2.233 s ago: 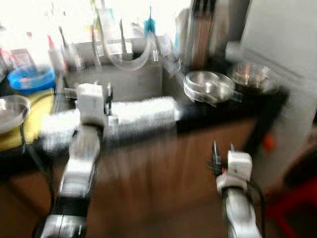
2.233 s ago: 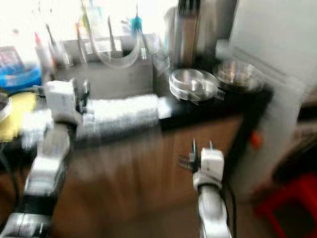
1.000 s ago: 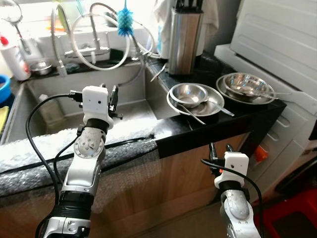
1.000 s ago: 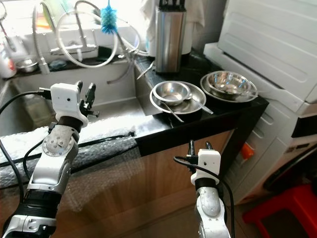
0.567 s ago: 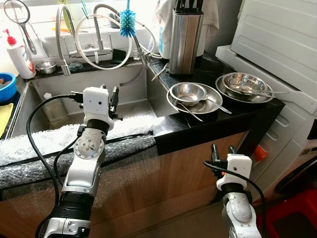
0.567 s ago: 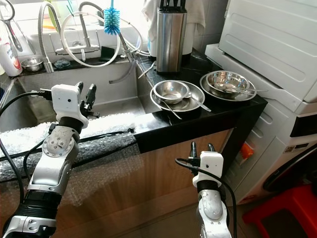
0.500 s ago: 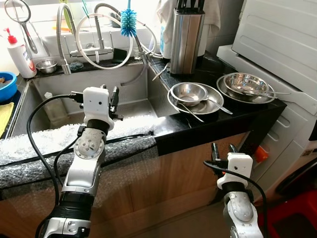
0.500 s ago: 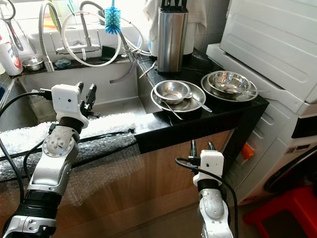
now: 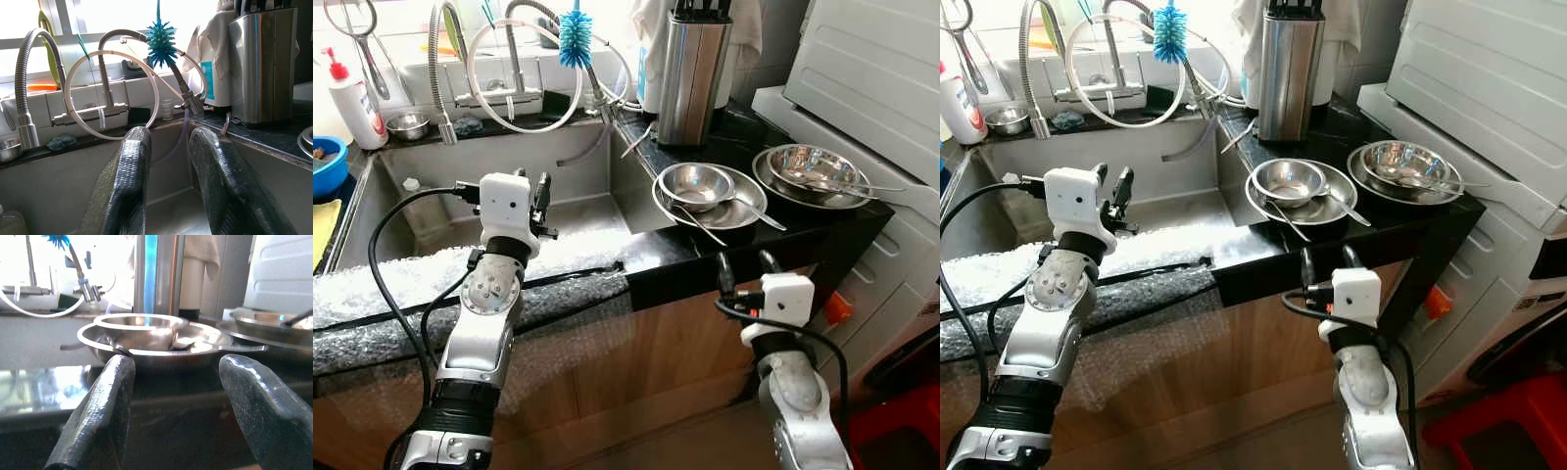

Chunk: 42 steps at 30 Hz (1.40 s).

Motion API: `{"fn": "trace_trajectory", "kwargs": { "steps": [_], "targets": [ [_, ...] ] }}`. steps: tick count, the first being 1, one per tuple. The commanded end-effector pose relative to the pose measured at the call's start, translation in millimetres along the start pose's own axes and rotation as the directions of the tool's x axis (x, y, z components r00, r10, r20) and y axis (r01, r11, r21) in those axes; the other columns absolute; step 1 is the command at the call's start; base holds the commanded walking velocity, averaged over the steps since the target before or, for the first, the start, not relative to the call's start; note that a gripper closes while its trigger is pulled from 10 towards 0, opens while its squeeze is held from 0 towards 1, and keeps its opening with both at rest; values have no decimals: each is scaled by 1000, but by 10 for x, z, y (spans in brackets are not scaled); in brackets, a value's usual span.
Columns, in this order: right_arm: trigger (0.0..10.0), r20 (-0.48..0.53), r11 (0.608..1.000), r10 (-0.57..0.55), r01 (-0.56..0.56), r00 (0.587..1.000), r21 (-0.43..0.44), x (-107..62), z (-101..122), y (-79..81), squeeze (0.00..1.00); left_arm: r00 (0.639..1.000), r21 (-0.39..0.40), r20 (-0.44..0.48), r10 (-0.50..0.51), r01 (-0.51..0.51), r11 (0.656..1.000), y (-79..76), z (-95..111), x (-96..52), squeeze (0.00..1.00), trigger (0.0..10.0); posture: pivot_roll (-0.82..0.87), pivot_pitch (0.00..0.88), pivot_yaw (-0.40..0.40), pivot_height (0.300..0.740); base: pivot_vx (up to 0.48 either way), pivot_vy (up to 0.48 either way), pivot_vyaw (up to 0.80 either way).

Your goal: Kitchen organization

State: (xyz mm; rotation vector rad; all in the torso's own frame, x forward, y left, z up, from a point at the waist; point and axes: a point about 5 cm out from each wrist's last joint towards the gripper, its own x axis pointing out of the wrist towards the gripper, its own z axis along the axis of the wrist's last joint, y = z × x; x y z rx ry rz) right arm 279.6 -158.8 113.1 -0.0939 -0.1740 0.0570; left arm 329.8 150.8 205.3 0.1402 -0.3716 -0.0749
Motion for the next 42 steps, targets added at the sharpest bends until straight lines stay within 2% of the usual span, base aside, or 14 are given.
{"fn": "trace_trajectory", "kwargs": {
  "steps": [1,9,20,24,32,35,42],
  "targets": [
    [10000,21,1000,-4,4,1000,16,38,72,-21,0,1000,0,6,-8,8,1000,-28,16,22,0,10000,-94,0,-22,740,0,0,0],
    [10000,37,999,38,-39,999,29,116,161,3,0,1000,-1,3,1,-1,1000,-18,12,32,0,10000,-98,6,-24,740,0,0,0],
    [10000,19,998,57,-58,998,29,160,165,46,0,1000,-4,0,-1,1,1000,-34,11,31,0,10000,-95,12,-27,740,0,0,0],
    [10000,0,998,54,-54,999,24,185,148,36,0,1000,-4,-3,0,0,1000,-39,5,29,0,10000,-94,11,-28,740,0,0,0],
    [10000,-110,994,113,-113,987,-1,180,-33,35,0,1000,-2,-4,-7,7,1000,-61,-2,29,0,10000,-91,9,-28,740,0,0,0],
    [10000,-102,986,164,-166,981,-15,193,-17,72,0,1000,-2,-3,-7,7,1000,-64,-1,29,0,10000,-89,12,-29,740,0,0,0],
    [10000,-77,984,176,-178,981,-17,285,51,47,0,1000,-8,-7,-4,4,1000,-75,-11,26,0,10000,-87,13,-30,740,0,0,0]
  ]
}}
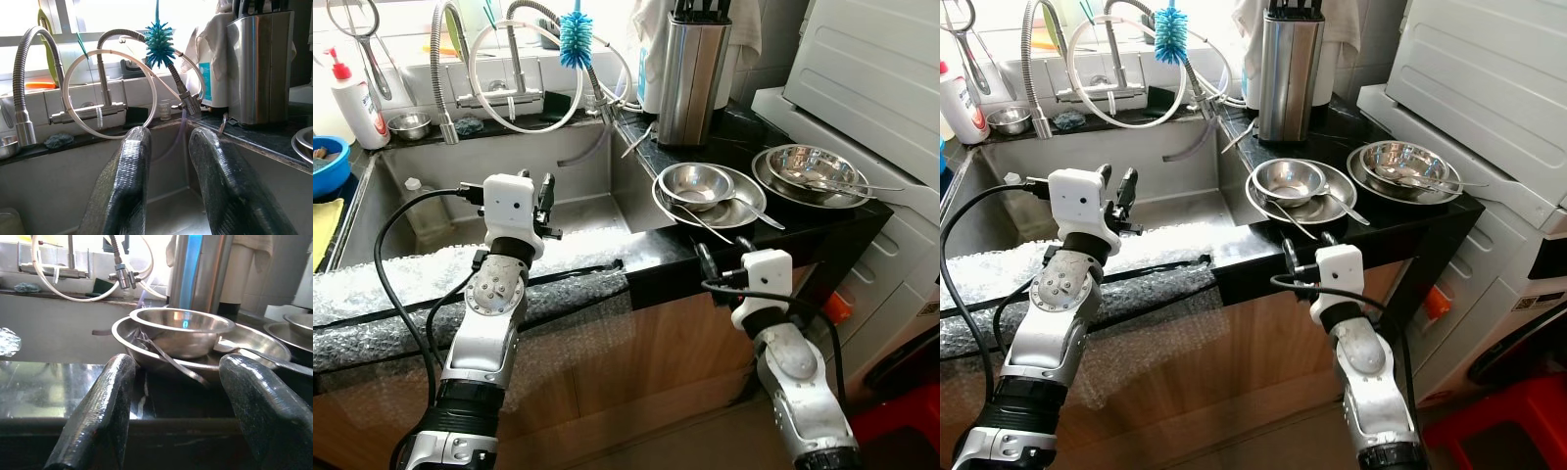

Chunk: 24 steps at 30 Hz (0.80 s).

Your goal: Kitchen organization

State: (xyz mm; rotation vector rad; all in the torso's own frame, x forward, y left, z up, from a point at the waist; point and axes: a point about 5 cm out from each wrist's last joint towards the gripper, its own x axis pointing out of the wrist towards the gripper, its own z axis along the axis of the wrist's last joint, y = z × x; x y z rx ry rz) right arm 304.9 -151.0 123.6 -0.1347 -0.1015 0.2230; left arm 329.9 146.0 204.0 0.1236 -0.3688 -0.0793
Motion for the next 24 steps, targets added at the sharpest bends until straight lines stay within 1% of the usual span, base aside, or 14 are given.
{"fn": "trace_trajectory", "kwargs": {
  "steps": [1,3,5,7,9,10,11,20,24],
  "targets": [
    [10000,-2,1000,16,-16,1000,0,29,5,-9,0,1000,9,-6,-2,2,1000,-25,-6,26,0,10000,-87,15,-29,740,0,0,0],
    [10000,1,1000,20,-20,1000,0,34,11,-9,0,1000,9,-6,-2,2,1000,-24,-5,27,0,10000,-87,15,-29,740,0,0,0],
    [10000,6,1000,5,-5,1000,-11,67,33,-62,0,1000,10,-9,-2,2,1000,-22,-14,32,0,10000,-91,24,-28,740,0,0,0],
    [10000,7,1000,3,-3,1000,-13,71,36,-71,0,1000,10,-10,-3,3,1000,-25,-15,34,0,10000,-91,26,-28,740,0,0,0],
    [3176,6,1000,2,-2,1000,-15,75,38,-79,0,1000,10,-9,-2,2,1000,-23,-15,38,0,10000,-92,28,-28,740,0,0,0],
    [3176,4,1000,2,-2,1000,-16,76,36,-80,0,1000,10,-9,-2,2,1000,-24,-16,39,0,10000,-92,28,-28,740,0,0,0],
    [0,12,1000,13,-13,1000,-16,76,43,-69,0,1000,11,-8,-2,2,1000,-24,-16,40,0,10000,-92,28,-28,740,0,0,0],
    [0,8,1000,7,-7,1000,-13,86,44,-73,0,1000,13,-9,-3,3,1000,-20,-16,49,0,10000,-92,35,-27,740,0,0,0],
    [0,15,1000,11,-11,1000,-10,105,68,-63,0,1000,18,-2,-2,2,1000,3,2,74,0,10000,-92,38,-27,740,0,0,0]
  ]
}}
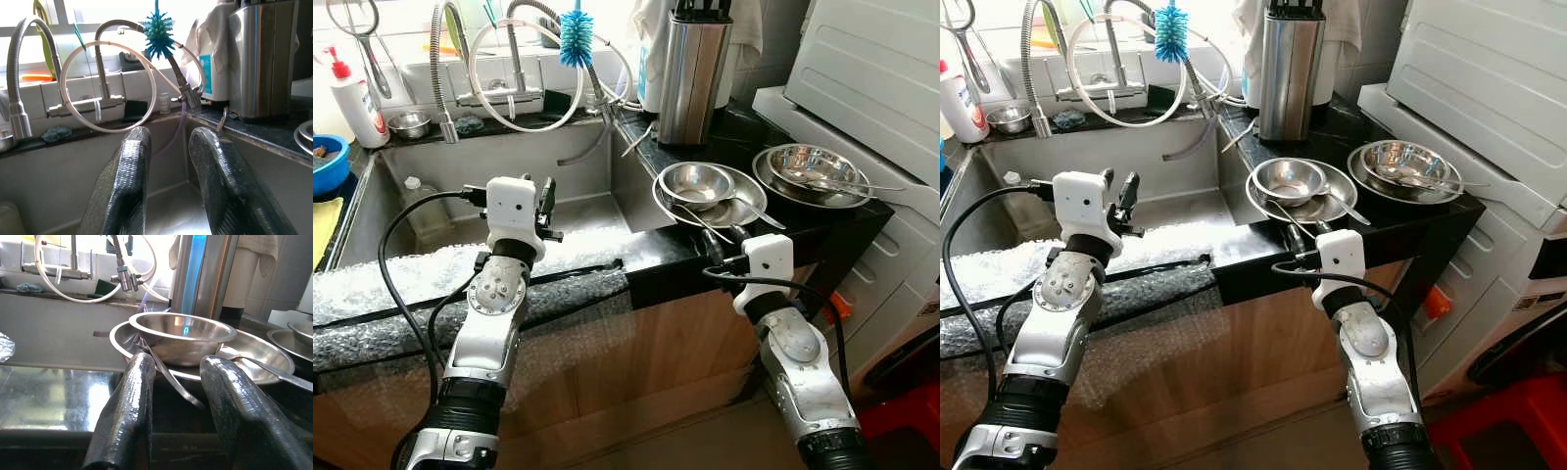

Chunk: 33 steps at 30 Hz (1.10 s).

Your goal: Kitchen organization

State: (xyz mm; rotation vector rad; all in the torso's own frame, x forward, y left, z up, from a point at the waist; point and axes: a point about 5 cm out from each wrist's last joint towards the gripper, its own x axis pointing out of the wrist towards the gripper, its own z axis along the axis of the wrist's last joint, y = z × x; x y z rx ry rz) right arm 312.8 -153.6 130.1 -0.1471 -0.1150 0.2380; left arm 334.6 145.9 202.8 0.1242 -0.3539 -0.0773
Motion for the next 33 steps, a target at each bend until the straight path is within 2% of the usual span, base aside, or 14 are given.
{"fn": "trace_trajectory", "kwargs": {
  "steps": [1,25,26,27,33],
  "targets": [
    [0,6,1000,-3,3,1000,6,34,23,-9,0,1000,19,14,-2,2,1000,7,33,40,0,10000,-91,36,-26,740,0,0,0],
    [0,61,999,-2,-1,998,49,104,131,42,0,999,17,37,-10,9,1000,-23,81,57,0,10000,-73,0,-22,740,0,0,0],
    [2706,64,999,-2,-1,998,50,106,135,43,0,999,16,39,-10,10,1000,-26,85,59,0,10000,-73,0,-22,740,0,0,0],
    [10000,67,999,-4,0,998,54,118,146,45,0,999,16,40,-10,9,1000,-26,89,63,0,10000,-72,0,-22,740,0,0,0],
    [10000,124,993,8,-22,992,114,142,247,82,0,999,17,43,-6,5,1000,-12,93,63,0,10000,-71,0,-24,740,0,0,0]
  ]
}}
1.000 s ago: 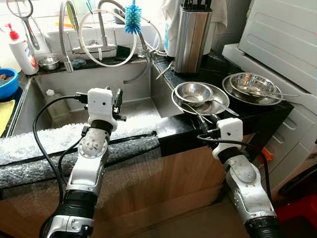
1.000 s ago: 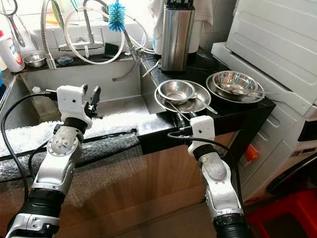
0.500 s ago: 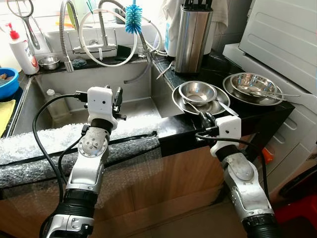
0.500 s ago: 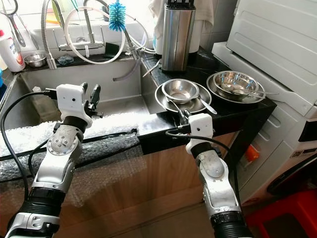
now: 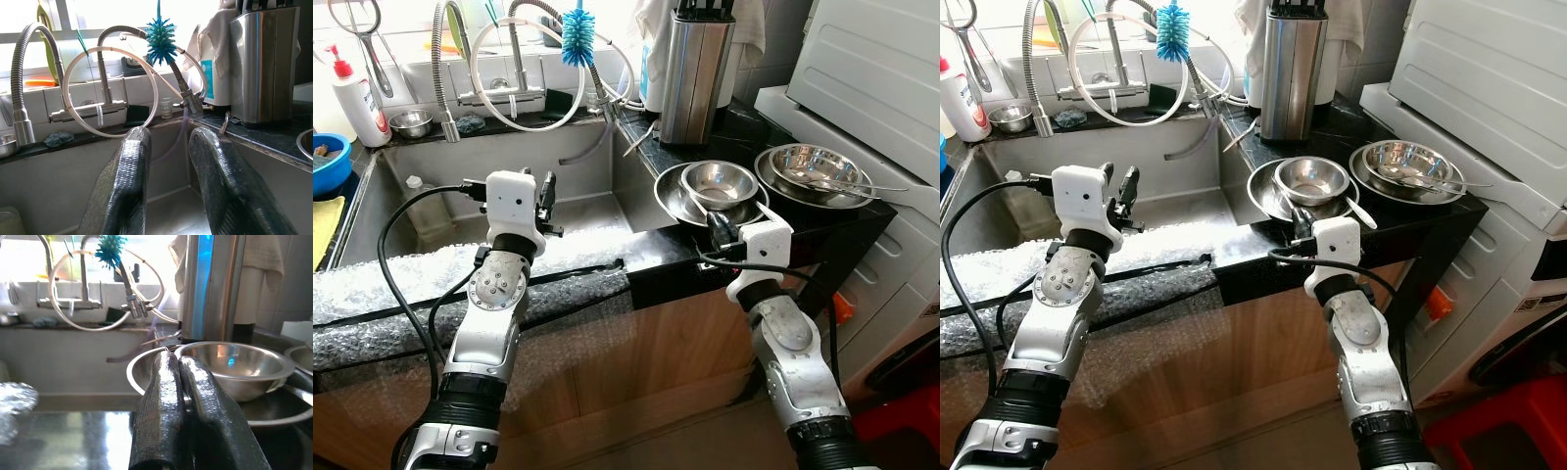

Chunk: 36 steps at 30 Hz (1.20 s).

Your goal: Kitchen organization

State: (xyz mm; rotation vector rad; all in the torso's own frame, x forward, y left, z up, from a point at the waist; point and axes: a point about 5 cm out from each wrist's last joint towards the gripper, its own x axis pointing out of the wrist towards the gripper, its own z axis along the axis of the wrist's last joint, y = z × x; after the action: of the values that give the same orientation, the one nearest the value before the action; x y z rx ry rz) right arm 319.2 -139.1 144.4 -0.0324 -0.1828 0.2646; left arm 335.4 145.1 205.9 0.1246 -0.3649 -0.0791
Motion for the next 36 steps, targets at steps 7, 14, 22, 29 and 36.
{"fn": "trace_trajectory", "kwargs": {
  "steps": [7,14,22,29,36],
  "targets": [
    [10000,70,995,33,-40,997,93,55,134,55,0,999,14,34,-3,3,1000,-24,72,50,0,10000,-72,0,-26,740,0,0,0],
    [10000,186,989,13,-40,983,142,114,423,40,0,998,-1,53,-24,24,1000,-109,98,41,0,10000,-75,0,-29,740,0,0,0],
    [10000,197,975,-7,-37,980,219,151,510,12,0,993,42,88,-84,81,996,-238,153,49,0,10000,-77,0,-32,740,0,0,0],
    [10000,164,876,-9,-71,986,477,227,617,39,0,970,259,141,-199,157,953,-367,203,38,0,10000,-80,1,-40,740,0,0,0],
    [10000,159,838,130,-194,979,510,254,748,243,0,947,374,157,-279,205,904,-445,208,14,0,10000,-80,0,-46,740,0,0,0]
  ]
}}
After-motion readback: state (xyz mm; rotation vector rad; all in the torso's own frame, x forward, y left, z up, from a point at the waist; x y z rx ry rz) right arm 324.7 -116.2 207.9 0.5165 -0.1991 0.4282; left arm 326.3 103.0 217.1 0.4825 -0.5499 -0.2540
